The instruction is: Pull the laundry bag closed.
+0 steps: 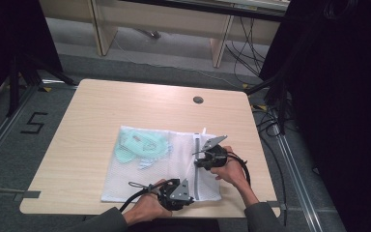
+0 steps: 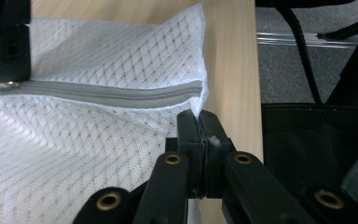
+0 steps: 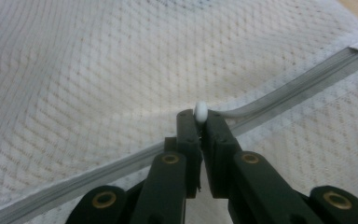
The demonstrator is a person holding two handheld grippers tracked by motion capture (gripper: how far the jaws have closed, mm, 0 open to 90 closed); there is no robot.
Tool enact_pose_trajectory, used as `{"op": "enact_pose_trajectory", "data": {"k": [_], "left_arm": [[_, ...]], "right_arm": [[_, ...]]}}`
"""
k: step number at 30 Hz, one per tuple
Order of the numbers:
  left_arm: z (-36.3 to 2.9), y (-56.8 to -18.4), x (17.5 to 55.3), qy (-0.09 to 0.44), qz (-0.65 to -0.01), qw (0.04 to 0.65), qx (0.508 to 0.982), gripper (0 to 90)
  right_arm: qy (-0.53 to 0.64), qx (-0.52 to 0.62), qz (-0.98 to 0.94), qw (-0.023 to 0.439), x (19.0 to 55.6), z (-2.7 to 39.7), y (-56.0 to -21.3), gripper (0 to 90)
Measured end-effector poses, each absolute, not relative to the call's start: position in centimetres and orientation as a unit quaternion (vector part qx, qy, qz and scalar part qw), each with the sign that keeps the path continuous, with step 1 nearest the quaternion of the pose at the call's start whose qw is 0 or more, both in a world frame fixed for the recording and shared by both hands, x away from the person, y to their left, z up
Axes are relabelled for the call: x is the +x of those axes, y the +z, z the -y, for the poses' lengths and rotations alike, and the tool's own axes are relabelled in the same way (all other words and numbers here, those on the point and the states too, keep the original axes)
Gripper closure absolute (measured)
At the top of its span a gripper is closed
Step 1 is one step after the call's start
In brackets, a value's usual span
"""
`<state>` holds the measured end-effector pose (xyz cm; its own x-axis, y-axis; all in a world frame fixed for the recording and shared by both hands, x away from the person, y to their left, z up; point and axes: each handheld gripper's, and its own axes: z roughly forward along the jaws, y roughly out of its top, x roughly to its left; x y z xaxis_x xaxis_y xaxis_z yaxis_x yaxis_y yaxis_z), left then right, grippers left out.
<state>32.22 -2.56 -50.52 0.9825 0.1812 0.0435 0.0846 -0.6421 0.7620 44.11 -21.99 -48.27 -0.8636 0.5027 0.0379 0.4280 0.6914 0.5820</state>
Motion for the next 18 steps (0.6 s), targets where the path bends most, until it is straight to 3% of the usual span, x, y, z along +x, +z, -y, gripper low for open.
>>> {"op": "enact_pose_trajectory", "data": {"k": [18], "left_arm": [[2.3, -50.5, 32.5, 0.051, -0.082, 0.415, 0.905, 88.7]], "right_arm": [[0.292, 0.262, -0.916, 0.082, 45.8, 21.5, -48.5, 86.3]]}}
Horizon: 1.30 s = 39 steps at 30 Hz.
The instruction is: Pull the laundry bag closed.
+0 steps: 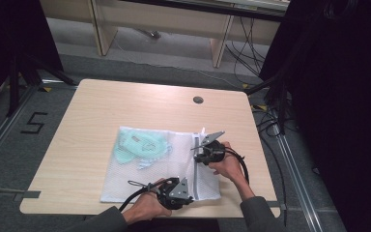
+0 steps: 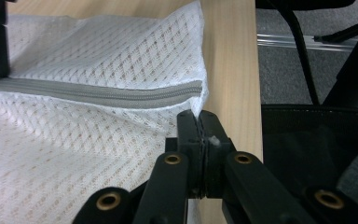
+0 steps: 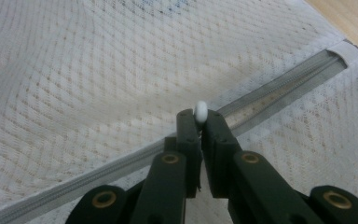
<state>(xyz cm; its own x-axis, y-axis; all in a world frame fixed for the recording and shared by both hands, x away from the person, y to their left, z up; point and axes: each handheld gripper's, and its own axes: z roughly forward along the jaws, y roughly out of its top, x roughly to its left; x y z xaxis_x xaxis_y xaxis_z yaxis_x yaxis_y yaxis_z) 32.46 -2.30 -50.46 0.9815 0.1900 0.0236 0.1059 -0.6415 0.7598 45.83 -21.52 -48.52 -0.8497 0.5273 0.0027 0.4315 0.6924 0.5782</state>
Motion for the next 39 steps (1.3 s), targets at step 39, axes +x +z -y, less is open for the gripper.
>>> {"op": "enact_pose_trajectory", "data": {"k": [39], "left_arm": [[2.8, -50.4, 31.4, 0.034, -0.073, 0.419, 0.904, 88.8]], "right_arm": [[0.302, 0.281, -0.902, 0.127, 48.6, 21.8, -48.2, 86.3]]}}
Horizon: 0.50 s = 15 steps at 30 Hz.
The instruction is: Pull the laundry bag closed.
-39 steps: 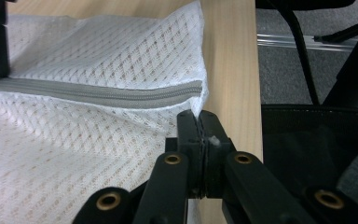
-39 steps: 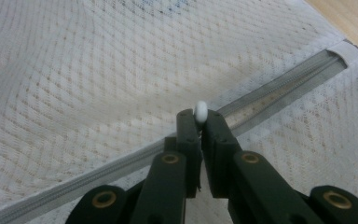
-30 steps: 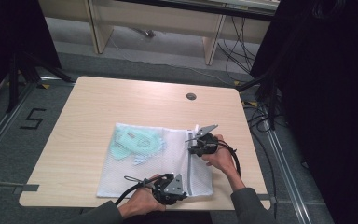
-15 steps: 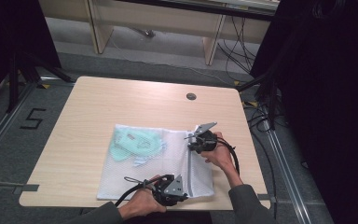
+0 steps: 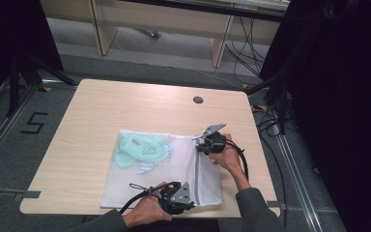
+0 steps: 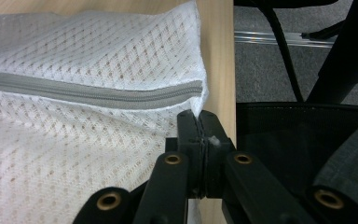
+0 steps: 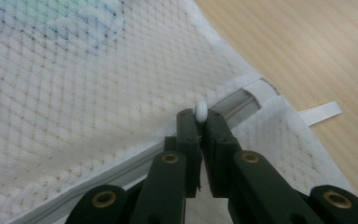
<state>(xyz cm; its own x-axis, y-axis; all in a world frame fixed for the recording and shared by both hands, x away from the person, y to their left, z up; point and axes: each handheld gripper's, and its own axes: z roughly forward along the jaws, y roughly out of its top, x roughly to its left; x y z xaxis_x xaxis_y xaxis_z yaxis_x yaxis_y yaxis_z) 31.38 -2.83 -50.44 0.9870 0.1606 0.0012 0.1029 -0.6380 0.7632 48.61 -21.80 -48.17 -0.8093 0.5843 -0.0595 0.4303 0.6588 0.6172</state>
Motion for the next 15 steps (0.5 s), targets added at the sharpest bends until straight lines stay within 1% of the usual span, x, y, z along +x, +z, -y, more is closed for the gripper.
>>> {"op": "enact_pose_trajectory", "data": {"k": [3, 5, 6, 8, 9, 10, 12, 15], "left_arm": [[2.82, -50.46, 31.46, 0.033, -0.076, 0.422, 0.903, 88.8], [2.76, -50.4, 31.49, 0.032, -0.078, 0.422, 0.903, 88.8], [2.76, -50.34, 31.5, 0.035, -0.076, 0.421, 0.903, 88.8], [2.8, -50.33, 31.51, 0.032, -0.079, 0.425, 0.901, 88.8], [2.76, -50.35, 31.5, 0.029, -0.082, 0.426, 0.901, 88.8], [2.73, -50.28, 31.56, 0.034, -0.071, 0.423, 0.903, 88.8], [2.79, -50.3, 31.39, 0.03, -0.08, 0.423, 0.902, 88.8], [2.87, -50.32, 31.41, 0.03, -0.071, 0.423, 0.903, 88.8]], "right_arm": [[0.298, 0.281, -0.903, 0.129, 48.87, 21.86, -48.28, 86.3], [0.291, 0.286, -0.905, 0.12, 48.88, 21.92, -48.02, 86.3], [0.292, 0.304, -0.897, 0.135, 48.94, 21.9, -48.17, 86.3], [0.297, 0.277, -0.905, 0.123, 49.26, 22.09, -48.12, 86.3], [0.303, 0.282, -0.901, 0.13, 49.21, 22.03, -48.18, 86.3], [0.305, 0.287, -0.899, 0.129, 49.22, 21.98, -48.14, 86.3], [0.302, 0.292, -0.898, 0.131, 49.24, 22.01, -47.99, 86.4], [0.302, 0.292, -0.897, 0.138, 49.6, 22.05, -47.96, 86.3]]}}
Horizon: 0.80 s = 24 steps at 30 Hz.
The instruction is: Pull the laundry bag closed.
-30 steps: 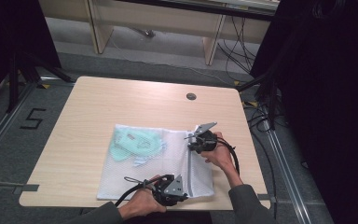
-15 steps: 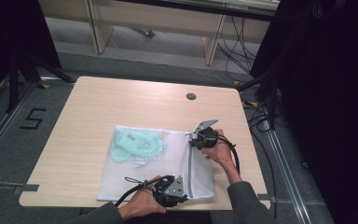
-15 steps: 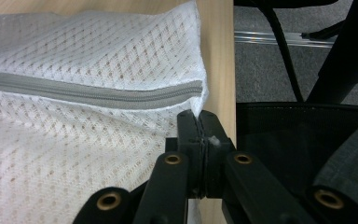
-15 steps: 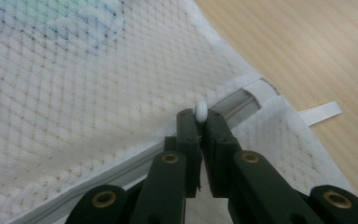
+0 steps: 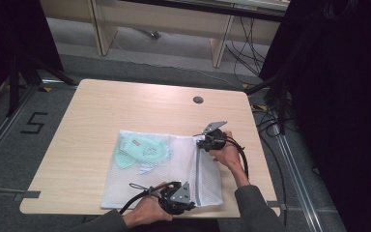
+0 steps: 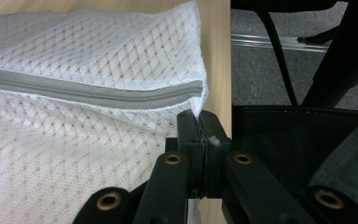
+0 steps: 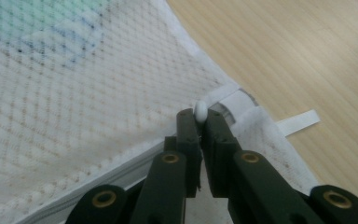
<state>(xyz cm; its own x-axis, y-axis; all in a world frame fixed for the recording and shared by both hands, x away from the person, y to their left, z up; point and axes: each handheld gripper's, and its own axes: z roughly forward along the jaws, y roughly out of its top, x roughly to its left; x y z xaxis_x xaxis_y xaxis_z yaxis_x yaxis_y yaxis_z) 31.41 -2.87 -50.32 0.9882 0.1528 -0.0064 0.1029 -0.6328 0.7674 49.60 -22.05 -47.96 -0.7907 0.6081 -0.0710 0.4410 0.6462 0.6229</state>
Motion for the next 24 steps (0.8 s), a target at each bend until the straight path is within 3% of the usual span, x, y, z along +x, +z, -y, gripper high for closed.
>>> {"op": "enact_pose_trajectory", "data": {"k": [24], "left_arm": [[3.05, -50.36, 31.08, 0.018, -0.092, 0.433, 0.896, 89.0]], "right_arm": [[0.302, 0.303, -0.889, 0.161, 50.75, 21.9, -48.28, 86.3]]}}
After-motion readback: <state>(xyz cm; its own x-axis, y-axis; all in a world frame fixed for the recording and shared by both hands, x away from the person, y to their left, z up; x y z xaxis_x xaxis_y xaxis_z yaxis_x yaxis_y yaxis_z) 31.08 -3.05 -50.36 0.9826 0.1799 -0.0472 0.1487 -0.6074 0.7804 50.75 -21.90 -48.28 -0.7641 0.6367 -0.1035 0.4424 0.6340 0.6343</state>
